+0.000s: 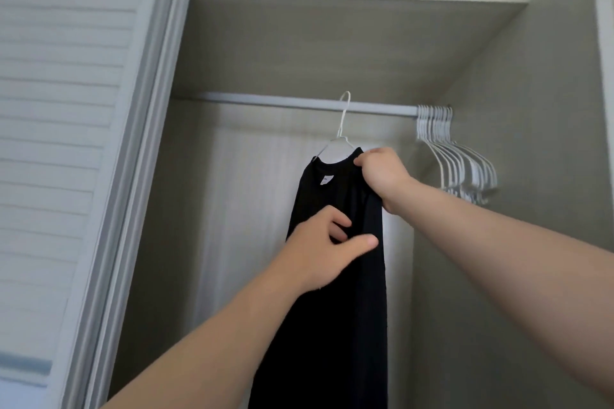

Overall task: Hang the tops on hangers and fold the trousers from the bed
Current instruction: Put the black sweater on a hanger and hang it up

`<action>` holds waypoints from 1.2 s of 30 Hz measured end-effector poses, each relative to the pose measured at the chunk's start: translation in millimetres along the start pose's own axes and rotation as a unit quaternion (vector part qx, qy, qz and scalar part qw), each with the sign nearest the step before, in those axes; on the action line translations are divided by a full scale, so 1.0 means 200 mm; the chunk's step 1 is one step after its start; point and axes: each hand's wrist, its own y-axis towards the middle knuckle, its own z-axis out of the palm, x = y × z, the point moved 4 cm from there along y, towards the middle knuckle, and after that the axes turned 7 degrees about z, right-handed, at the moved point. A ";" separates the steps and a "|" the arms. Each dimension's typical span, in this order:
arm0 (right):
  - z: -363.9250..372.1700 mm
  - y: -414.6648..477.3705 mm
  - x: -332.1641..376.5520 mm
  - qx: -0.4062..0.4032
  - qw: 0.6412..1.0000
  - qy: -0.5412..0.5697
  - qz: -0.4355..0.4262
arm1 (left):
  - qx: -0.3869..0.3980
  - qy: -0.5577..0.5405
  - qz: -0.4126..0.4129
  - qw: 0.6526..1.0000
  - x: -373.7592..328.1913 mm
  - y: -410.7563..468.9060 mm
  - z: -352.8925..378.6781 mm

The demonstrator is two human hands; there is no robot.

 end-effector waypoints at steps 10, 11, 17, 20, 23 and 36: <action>0.29 0.65 0.03 -0.011 0.999 0.033 0.002 | -0.059 0.201 0.045 0.977 0.28 0.37 -0.04; 0.32 0.70 0.02 -0.008 0.999 0.039 0.002 | -0.064 0.204 0.041 0.976 0.32 0.39 -0.06; 0.49 0.90 -0.11 0.032 0.998 0.060 0.018 | -0.075 0.246 0.010 0.966 0.52 0.47 -0.21; 0.56 0.87 -0.14 0.049 0.997 0.063 -0.003 | -0.062 0.272 -0.003 0.960 0.59 0.45 -0.24; 0.60 0.76 -0.13 0.076 0.997 -0.001 -0.035 | -0.061 0.311 -0.013 0.948 0.62 0.40 -0.29; 0.86 0.52 -0.07 0.073 0.962 -0.163 -0.206 | -0.038 0.488 -0.078 0.868 0.55 0.27 -0.63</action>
